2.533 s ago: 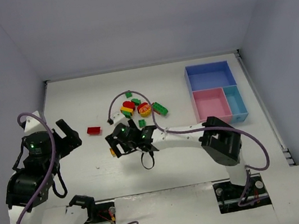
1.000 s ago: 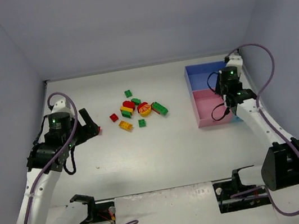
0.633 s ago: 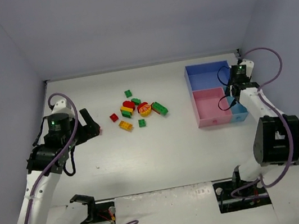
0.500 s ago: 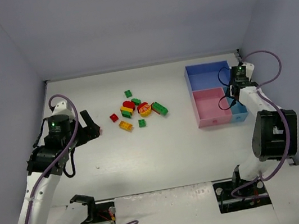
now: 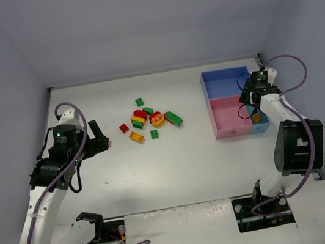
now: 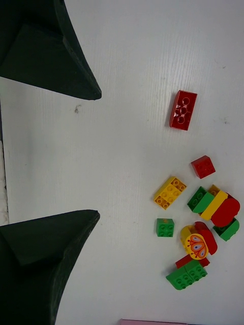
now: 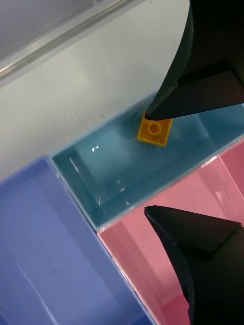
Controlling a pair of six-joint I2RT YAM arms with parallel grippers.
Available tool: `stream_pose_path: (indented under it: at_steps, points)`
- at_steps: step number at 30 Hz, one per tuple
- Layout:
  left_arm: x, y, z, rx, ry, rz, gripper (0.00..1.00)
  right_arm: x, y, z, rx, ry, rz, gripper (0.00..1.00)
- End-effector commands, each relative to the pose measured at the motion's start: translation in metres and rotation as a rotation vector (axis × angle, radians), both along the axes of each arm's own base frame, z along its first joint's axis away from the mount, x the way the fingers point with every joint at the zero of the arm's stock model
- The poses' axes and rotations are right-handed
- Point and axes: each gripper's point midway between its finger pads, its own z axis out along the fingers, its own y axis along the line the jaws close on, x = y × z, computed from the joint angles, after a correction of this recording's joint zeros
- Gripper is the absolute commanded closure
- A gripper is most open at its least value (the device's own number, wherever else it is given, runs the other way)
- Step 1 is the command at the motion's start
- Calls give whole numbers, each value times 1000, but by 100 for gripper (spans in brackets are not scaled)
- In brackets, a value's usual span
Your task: Sort the legos into containers by color
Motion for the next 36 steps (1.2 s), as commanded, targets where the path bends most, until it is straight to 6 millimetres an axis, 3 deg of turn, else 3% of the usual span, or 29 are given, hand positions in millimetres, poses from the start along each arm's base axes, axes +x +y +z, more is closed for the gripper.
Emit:
stream_pose_path:
  at_steps: [1, 3, 6, 7, 9, 10, 13, 14, 15, 16, 17, 18, 19, 20, 21, 22, 23, 26, 30, 36]
  points:
    - [9, -2, 15, 1, -46, -8, 17, 23, 19, 59, -8, -162, 68, 35]
    - [10, -3, 16, 0, -44, -10, 17, 27, 38, 69, -12, -183, 141, 35]
    - [11, -3, 16, 3, -40, -10, 17, 36, 111, 92, -37, -235, 432, 35]
    - [11, -2, 17, 6, -41, -8, 17, 33, 156, 98, -35, -248, 570, 35]
    - [11, -1, 16, 14, -34, -4, 17, 26, 208, 102, -37, -256, 784, 34]
    - [10, -1, 15, 18, -29, -5, 18, 18, 250, 105, -36, -264, 900, 34]
    - [7, 1, 17, 19, -26, -4, 17, 5, 313, 102, -29, -263, 1119, 32]
    - [6, 1, 17, 18, -23, -2, 17, -9, 345, 101, -15, -266, 1213, 31]
    - [5, 1, 18, 20, -23, -1, 17, -14, 362, 98, -9, -261, 1261, 30]
    - [3, 3, 18, 23, -21, 0, 17, -23, 391, 92, -8, -250, 1340, 29]
    - [1, 4, 19, 22, -24, 4, 17, -27, 405, 87, -7, -242, 1377, 28]
    - [0, 4, 20, 24, -26, 4, 17, -29, 419, 69, -9, -203, 1412, 27]
    - [-2, 5, 20, 25, -23, 7, 17, -35, 439, 73, -13, -219, 1462, 26]
    - [-4, 6, 19, 29, -18, 10, 17, -36, 448, 67, -11, -209, 1482, 26]
    - [-6, 7, 21, 29, -22, 11, 17, -38, 457, 46, -7, -166, 1505, 26]
    - [-8, 9, 19, 34, -11, 15, 17, -35, 469, 50, 2, -181, 1521, 25]
    - [-9, 9, 20, 35, -11, 16, 17, -40, 480, 29, 1, -140, 1544, 25]
    - [-16, 11, 22, 27, -13, 21, 17, -38, 506, 14, -40, -149, 1580, 24]
    - [-26, 13, 20, 22, -2, 31, 17, -30, 522, -5, -36, -138, 1580, 24]
    - [-37, 19, 19, 25, -1, 47, 17, -20, 530, -26, -45, -125, 1564, 27]
